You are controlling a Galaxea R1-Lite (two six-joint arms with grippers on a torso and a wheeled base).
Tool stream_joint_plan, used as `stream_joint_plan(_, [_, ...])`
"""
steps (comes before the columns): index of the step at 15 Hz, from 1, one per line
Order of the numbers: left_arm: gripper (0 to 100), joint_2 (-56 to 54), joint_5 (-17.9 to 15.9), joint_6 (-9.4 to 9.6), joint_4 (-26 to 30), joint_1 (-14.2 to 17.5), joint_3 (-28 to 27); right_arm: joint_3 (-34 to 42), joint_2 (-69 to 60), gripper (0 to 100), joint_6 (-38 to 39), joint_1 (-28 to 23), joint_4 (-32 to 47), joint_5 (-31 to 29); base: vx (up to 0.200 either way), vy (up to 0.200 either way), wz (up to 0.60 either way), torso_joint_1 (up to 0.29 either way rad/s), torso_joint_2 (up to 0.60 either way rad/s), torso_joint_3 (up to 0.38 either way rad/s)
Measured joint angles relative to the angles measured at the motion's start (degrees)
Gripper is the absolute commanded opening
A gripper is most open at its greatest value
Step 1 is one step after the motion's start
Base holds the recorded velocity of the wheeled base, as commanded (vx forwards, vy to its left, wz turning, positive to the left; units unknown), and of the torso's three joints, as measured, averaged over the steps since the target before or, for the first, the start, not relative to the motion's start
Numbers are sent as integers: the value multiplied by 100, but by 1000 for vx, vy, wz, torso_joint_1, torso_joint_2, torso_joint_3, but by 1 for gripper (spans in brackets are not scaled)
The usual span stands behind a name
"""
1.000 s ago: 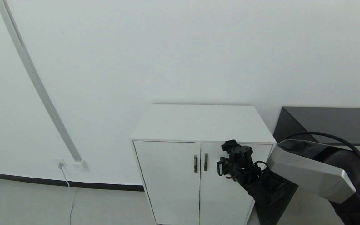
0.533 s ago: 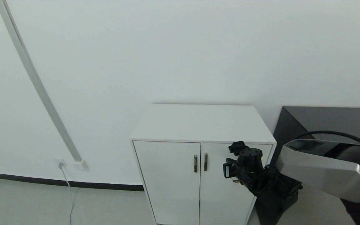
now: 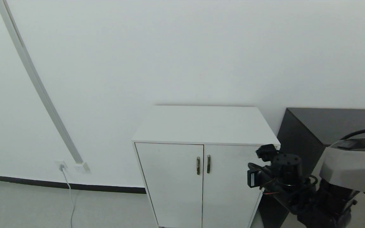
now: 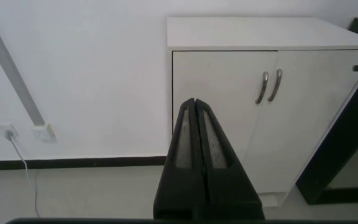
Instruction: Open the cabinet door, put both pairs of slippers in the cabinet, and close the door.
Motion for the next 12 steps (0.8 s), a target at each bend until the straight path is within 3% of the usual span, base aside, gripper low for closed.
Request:
stream_joint_plan(5, [0,0,1,0,0,1,0,1474,-1069,0,-5,-827,-308,-24,0,0,0,0,0,0])
stream_joint_plan(12, [0,0,-2,0,0,1,0,2750,-2334,0,-16,-2098,-315,-17,0,0,0,0,0,0])
